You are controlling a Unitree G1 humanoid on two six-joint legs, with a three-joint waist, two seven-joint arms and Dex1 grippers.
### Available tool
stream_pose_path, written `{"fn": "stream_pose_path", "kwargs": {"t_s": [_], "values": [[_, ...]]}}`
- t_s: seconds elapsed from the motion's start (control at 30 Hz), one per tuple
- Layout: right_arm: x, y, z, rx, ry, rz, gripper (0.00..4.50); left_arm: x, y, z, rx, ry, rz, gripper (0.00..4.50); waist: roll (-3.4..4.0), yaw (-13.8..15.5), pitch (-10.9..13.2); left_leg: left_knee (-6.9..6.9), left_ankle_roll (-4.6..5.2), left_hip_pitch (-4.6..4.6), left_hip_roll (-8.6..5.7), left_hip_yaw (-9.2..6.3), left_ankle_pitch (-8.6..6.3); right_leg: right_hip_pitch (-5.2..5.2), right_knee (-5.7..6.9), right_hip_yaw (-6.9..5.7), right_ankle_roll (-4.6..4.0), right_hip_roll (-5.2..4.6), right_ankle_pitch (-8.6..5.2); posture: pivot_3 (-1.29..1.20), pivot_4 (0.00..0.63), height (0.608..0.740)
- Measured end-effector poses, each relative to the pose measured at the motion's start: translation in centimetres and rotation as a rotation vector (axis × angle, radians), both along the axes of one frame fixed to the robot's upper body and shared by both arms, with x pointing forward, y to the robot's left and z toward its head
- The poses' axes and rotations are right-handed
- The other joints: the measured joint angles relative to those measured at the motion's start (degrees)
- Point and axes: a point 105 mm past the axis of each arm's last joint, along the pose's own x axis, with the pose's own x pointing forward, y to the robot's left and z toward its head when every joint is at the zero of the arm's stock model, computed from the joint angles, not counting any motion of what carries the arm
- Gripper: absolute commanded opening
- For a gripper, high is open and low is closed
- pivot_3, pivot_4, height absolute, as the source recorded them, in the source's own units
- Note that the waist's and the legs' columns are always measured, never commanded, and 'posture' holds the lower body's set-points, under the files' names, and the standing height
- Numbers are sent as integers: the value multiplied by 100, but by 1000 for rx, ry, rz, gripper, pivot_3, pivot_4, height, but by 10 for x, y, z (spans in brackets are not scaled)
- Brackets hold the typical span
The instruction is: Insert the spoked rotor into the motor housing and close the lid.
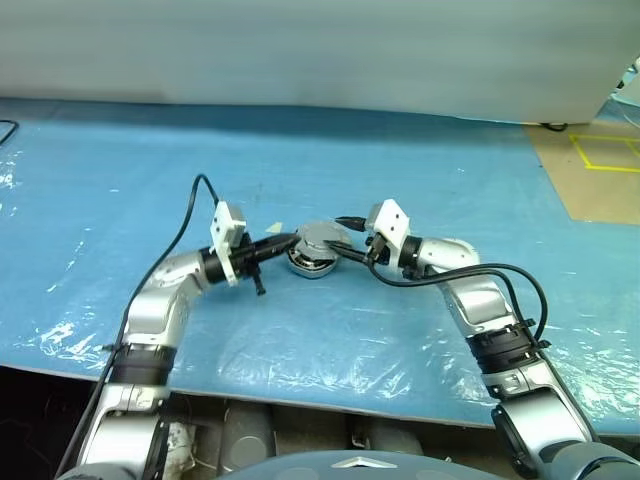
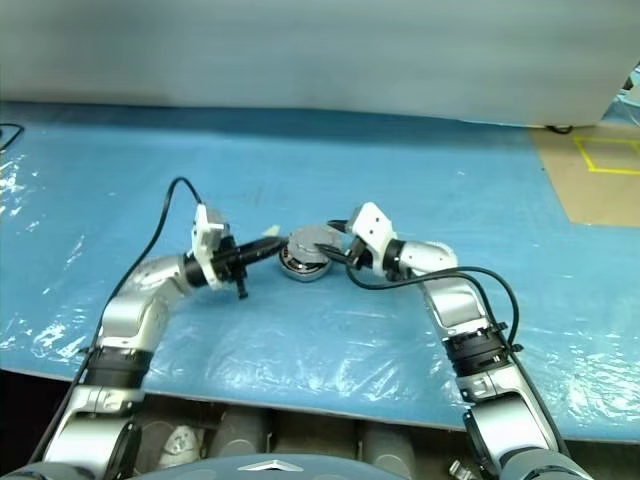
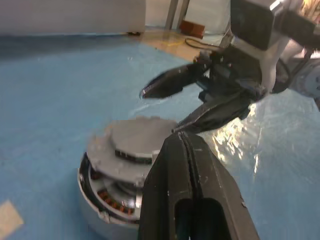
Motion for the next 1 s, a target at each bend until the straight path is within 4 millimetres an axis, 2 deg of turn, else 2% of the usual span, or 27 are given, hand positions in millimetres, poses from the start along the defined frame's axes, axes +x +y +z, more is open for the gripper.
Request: {"fn": "stream_pose_path", "kwargs": {"t_s": [0.1,0.3,0.5,0.63,0.77,0.87,0.97,1.0], "values": [[0,7,-9,4,47,7,4456,-8,8,-7,22,2,46,0,0,-17,0,2,-1,2,0,3,-1,0,-1,3,0,0,0,0,150,740],[3,26,-11,38,97,5,4487,-14,19,-7,38,-17,108,0,1,-21,0,3,-2,6,1,7,-1,0,2,7,0,1,0,0,150,740],[6,27,-16,55,181,-25,4487,-23,32,-20,55,4,165,0,2,-21,0,1,-3,7,1,8,-1,0,1,8,0,3,0,0,150,740],[7,27,-14,97,246,-44,4487,-24,34,-21,55,-3,181,0,2,-20,0,2,-4,15,1,9,-1,5,5,11,0,3,0,0,150,740],[9,26,-15,85,240,-67,4487,-24,34,-21,55,-6,184,0,3,-19,-1,2,-5,21,1,14,-1,6,4,15,1,3,0,0,150,740],[11,25,-16,49,197,-81,3865,-23,34,-21,54,-7,192,0,3,-19,-1,2,-5,21,1,15,-1,6,4,16,1,3,0,0,150,740],[11,26,-16,15,145,-72,2967,-23,34,-20,54,-14,196,0,3,-20,-1,2,-5,21,1,16,-1,6,6,16,2,3,1,0,150,740],[11,26,-16,19,148,-72,2967,-23,34,-20,54,-15,195,0,3,-20,-1,2,-5,23,0,16,-1,7,7,17,2,3,1,0,150,740]]}}
